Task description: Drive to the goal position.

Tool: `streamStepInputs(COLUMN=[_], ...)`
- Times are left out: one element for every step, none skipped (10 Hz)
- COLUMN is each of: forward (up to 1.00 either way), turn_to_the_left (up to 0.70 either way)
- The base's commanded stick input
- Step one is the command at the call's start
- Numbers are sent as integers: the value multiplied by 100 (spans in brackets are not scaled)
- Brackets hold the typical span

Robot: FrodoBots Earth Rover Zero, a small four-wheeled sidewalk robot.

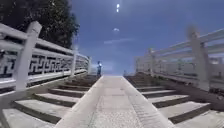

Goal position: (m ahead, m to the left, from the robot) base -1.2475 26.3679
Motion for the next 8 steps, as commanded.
streamStepInputs(forward=[45,45,45,45,45,45,45,66], turn_to_the_left=[0,0,0,0,0,0,0,0])
